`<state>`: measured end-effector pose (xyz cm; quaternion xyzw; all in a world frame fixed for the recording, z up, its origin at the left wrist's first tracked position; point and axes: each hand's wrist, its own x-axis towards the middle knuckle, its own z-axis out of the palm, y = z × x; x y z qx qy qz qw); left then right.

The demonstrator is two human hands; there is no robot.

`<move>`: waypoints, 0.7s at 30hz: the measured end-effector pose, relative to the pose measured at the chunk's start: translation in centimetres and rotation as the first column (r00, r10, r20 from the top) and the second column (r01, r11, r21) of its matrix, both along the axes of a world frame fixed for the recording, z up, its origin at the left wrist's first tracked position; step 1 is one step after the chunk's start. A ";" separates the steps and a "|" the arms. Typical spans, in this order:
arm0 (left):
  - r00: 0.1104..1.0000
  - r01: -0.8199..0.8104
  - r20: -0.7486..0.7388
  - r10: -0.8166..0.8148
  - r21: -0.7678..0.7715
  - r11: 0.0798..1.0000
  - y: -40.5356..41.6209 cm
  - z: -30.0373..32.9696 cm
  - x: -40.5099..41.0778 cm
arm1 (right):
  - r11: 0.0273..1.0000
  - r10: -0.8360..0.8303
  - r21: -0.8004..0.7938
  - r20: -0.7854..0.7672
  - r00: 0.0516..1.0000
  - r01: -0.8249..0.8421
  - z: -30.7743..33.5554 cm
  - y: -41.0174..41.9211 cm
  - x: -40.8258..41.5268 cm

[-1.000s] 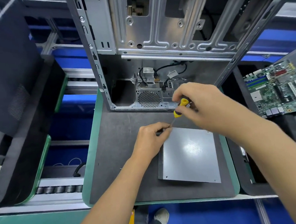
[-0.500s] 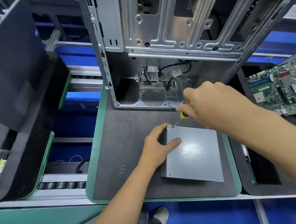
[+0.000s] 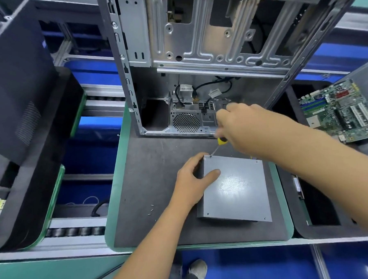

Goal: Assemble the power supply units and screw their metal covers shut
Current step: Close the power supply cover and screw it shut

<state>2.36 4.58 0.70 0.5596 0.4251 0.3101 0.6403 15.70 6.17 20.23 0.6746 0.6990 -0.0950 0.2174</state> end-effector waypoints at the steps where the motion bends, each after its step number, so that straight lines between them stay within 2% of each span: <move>1: 1.000 0.008 -0.002 -0.008 0.004 1.000 0.0 0.0 0.0 | 1.000 0.000 0.013 0.012 1.000 0.000 0.0 0.1 -0.2; 5: 1.000 0.022 -0.013 -0.022 0.013 1.000 0.1 0.2 -0.1 | 0.997 0.057 0.052 -0.035 0.998 -0.055 0.3 0.1 -0.1; 8: 0.998 0.029 -0.053 -0.027 0.046 0.998 0.1 0.3 -0.3 | 0.995 0.016 0.093 0.060 0.998 -0.021 0.2 0.1 -0.6; 10: 0.995 0.050 -0.092 -0.045 0.057 0.997 0.2 0.4 -0.6 | 0.998 -0.006 0.068 0.018 1.000 0.005 0.4 0.0 -0.4; 12: 0.995 0.008 -0.099 -0.002 0.055 0.998 0.4 0.7 -1.7 | 0.999 0.037 0.038 -0.040 0.998 -0.036 0.6 0.0 -0.3; 14: 0.987 -0.103 -0.109 0.120 0.150 0.983 0.9 0.8 -4.0 | 0.999 0.020 0.045 -0.001 1.000 -0.020 0.6 0.1 -0.4; 16: 0.944 -0.155 -0.228 0.239 0.332 0.930 1.4 0.7 -7.3 | 0.998 -0.015 0.067 0.021 1.000 0.014 0.5 0.3 -0.5; 17: 0.920 -0.141 -0.289 0.266 0.388 0.911 1.6 0.7 -9.1 | 0.998 -0.027 0.049 -0.026 0.999 0.028 0.6 0.2 -0.6; 19: 0.884 -0.055 -0.400 0.243 0.425 0.903 1.8 0.5 -12.3 | 0.999 0.016 0.031 -0.111 0.994 -0.012 0.5 0.1 -0.7; 21: 0.835 0.079 -0.526 0.161 0.405 0.911 1.7 0.3 -14.9 | 0.999 0.037 0.039 -0.048 0.998 -0.035 0.4 0.3 -0.8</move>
